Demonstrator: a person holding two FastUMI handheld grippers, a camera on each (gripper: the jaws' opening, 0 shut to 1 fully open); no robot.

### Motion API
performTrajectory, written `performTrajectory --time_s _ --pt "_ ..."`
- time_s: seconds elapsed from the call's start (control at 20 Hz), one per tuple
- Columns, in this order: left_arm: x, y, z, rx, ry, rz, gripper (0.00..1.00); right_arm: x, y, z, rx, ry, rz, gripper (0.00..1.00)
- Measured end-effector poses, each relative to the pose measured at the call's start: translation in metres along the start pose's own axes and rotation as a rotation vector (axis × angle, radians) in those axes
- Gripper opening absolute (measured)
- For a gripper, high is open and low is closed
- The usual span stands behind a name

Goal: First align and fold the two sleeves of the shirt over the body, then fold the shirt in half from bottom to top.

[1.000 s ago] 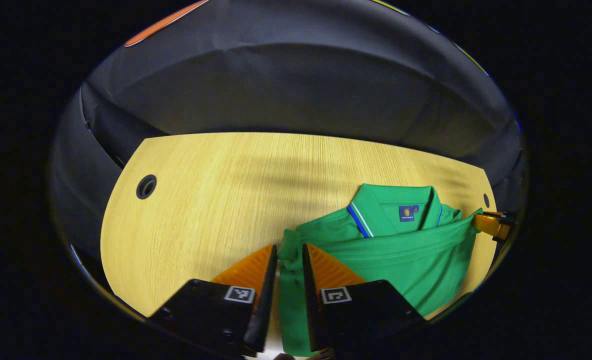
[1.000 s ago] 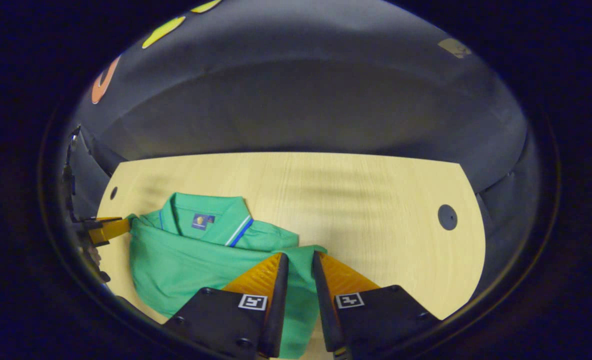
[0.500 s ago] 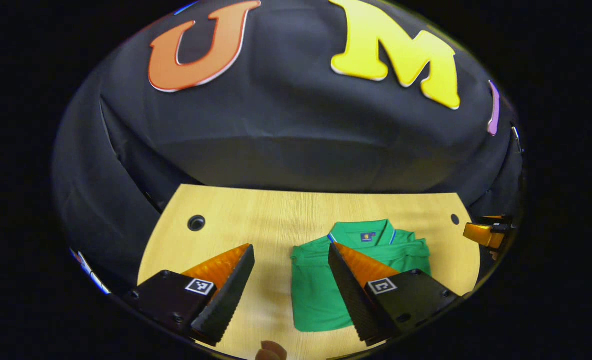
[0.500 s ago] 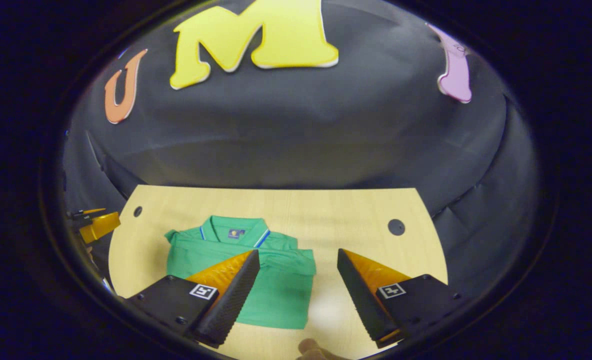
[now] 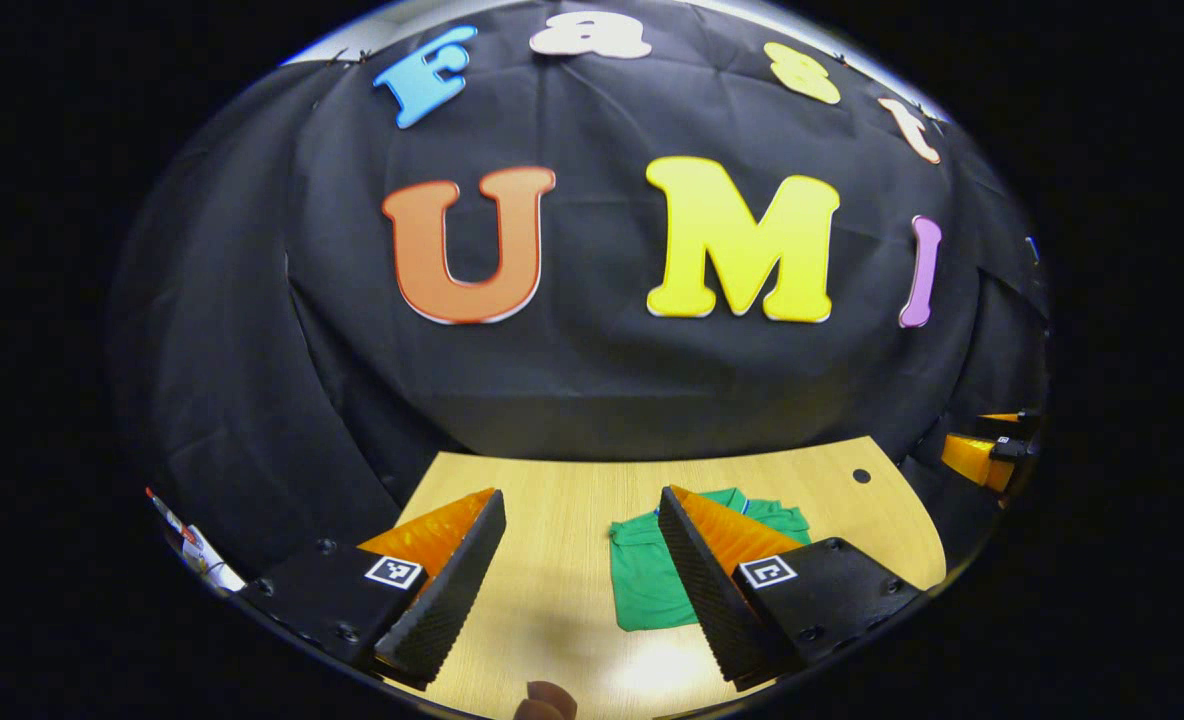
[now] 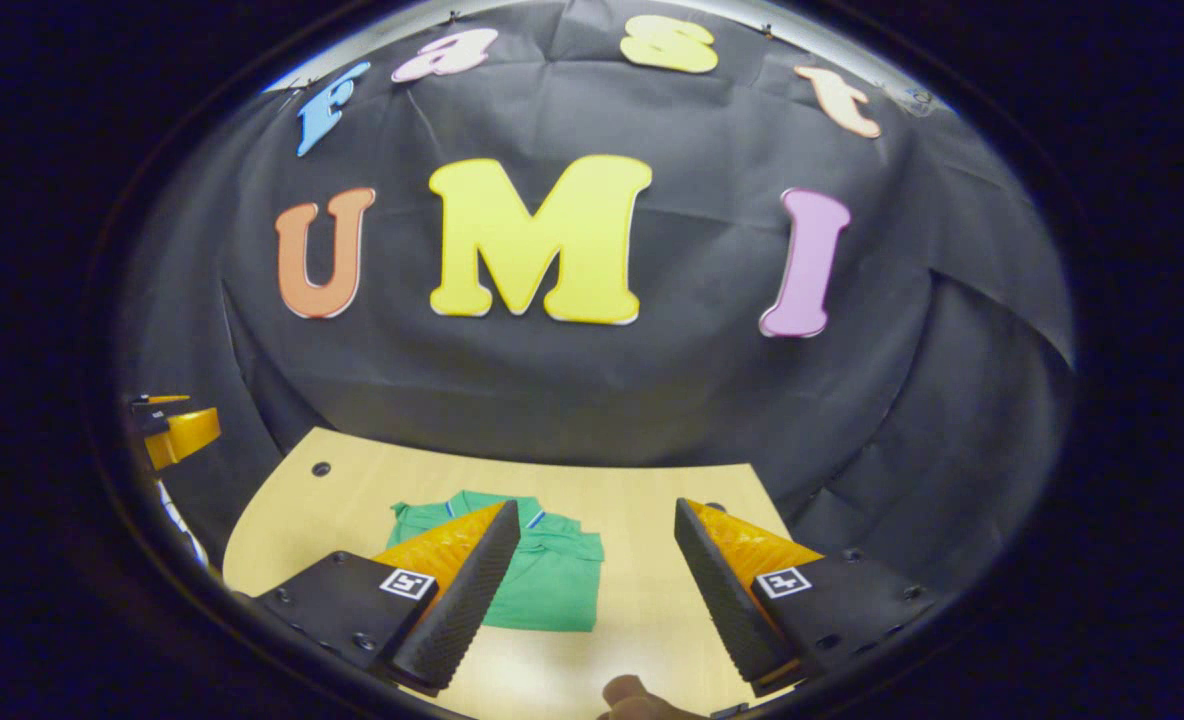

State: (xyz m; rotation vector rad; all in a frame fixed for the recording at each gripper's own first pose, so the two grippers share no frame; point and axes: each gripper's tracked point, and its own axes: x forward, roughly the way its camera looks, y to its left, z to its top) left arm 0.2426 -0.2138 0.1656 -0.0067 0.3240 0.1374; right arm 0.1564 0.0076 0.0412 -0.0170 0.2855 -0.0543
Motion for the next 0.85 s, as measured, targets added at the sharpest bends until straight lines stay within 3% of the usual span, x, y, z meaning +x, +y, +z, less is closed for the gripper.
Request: performTrajectory --time_s 0.3,0.45,0.65,0.85 --pt "-0.081 -0.014 0.005 0.011 -0.151 -0.013 0.98 -0.09 0.007 0.002 0.049 -0.131 0.005 0.98" --pt "-0.11 -0.03 -0.014 0.001 -0.161 -0.023 0.99 -0.131 0.006 -0.013 0.024 -0.242 -0.005 0.98" --pt "-0.136 -0.038 -0.032 -0.042 -0.197 -0.02 0.99 -0.161 0.018 -0.043 -0.004 -0.296 0.031 1.0" --pt "-0.149 -0.048 -0.044 -0.015 -0.221 -0.022 0.99 -0.171 0.019 -0.064 -0.02 -0.315 0.027 0.98"
